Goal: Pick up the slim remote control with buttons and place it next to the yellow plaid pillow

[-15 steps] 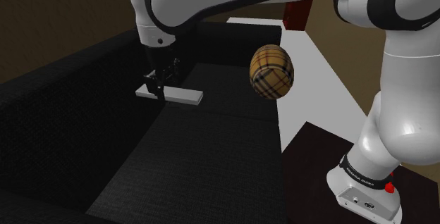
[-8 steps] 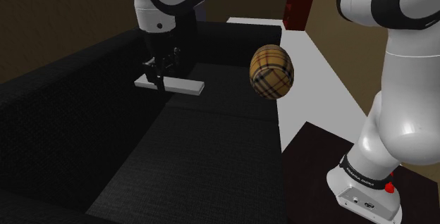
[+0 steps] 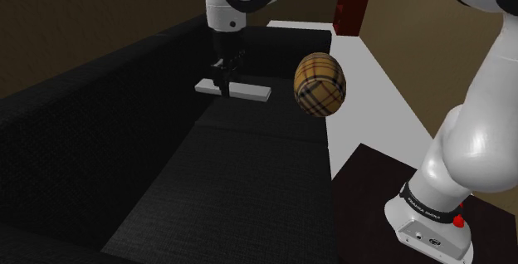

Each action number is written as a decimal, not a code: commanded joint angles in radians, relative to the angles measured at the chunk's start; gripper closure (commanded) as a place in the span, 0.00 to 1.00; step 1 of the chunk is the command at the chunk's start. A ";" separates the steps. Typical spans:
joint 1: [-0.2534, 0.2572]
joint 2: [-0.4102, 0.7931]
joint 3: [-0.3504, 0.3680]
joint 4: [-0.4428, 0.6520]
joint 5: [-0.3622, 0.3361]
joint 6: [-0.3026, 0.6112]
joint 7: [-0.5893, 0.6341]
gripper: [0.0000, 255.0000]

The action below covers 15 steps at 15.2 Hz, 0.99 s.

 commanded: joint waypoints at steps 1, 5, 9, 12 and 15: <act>-0.027 -0.067 -0.019 -0.078 0.023 0.014 -0.052 1.00; -0.069 -0.169 -0.066 -0.193 0.051 0.029 -0.150 1.00; -0.106 -0.256 -0.120 -0.288 0.065 0.036 -0.247 1.00; -0.133 -0.312 -0.164 -0.347 0.067 0.037 -0.319 1.00; -0.160 -0.360 -0.210 -0.395 0.061 0.035 -0.390 1.00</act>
